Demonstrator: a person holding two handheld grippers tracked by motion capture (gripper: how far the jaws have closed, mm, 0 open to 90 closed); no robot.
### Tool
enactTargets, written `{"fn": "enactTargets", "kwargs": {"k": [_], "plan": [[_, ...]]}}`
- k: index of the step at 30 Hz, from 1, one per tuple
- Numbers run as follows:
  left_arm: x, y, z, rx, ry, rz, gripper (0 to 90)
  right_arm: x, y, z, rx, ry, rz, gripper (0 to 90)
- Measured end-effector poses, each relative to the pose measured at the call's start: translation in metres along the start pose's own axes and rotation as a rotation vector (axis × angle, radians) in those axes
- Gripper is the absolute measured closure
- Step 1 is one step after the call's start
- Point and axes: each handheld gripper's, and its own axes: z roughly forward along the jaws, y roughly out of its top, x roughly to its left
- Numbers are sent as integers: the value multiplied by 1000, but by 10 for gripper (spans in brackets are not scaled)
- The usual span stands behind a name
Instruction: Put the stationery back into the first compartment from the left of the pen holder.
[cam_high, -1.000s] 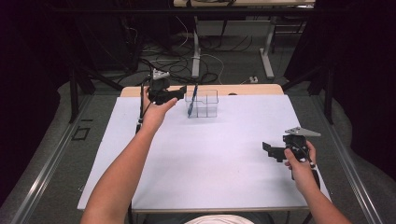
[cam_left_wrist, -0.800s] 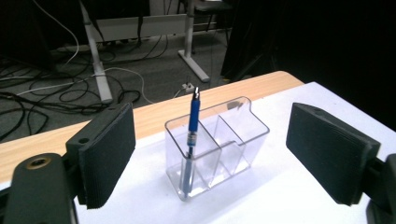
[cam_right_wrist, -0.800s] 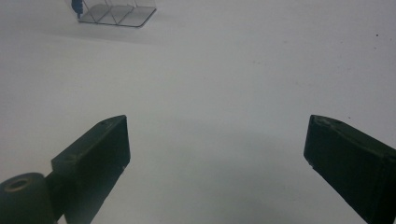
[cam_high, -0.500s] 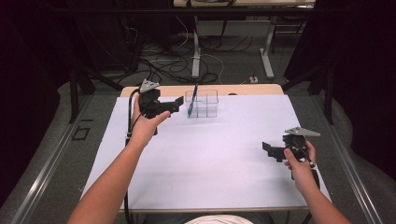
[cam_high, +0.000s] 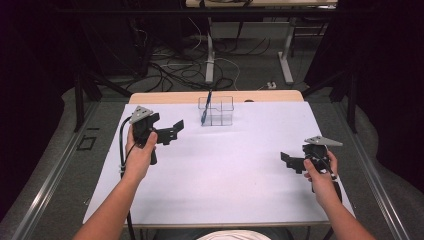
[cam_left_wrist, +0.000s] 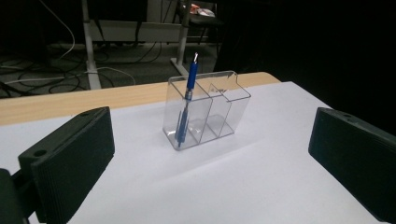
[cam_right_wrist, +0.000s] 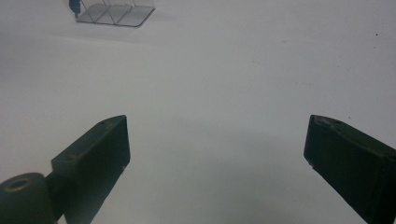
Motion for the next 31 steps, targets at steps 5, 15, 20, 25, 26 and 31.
{"fn": "enactTargets", "kwargs": {"k": [5,15,20,25,26,31], "plan": [[9,-16,-15,1,42,-8,1,0,0,0,0,0,-7,66],[25,-48,-45,27,77,-48,4,0,0,0,-5,-2,-20,66],[29,-58,-53,36,108,-47,4,0,0,1,-1,-2,-10,67],[36,-67,-56,61,127,-61,4,-2,-1,1,-2,-4,-11,66],[37,-68,-57,63,132,-68,4,-3,-1,1,0,-5,-2,66],[42,-71,-57,58,129,-97,4,-7,-2,5,13,-26,17,66]]}}
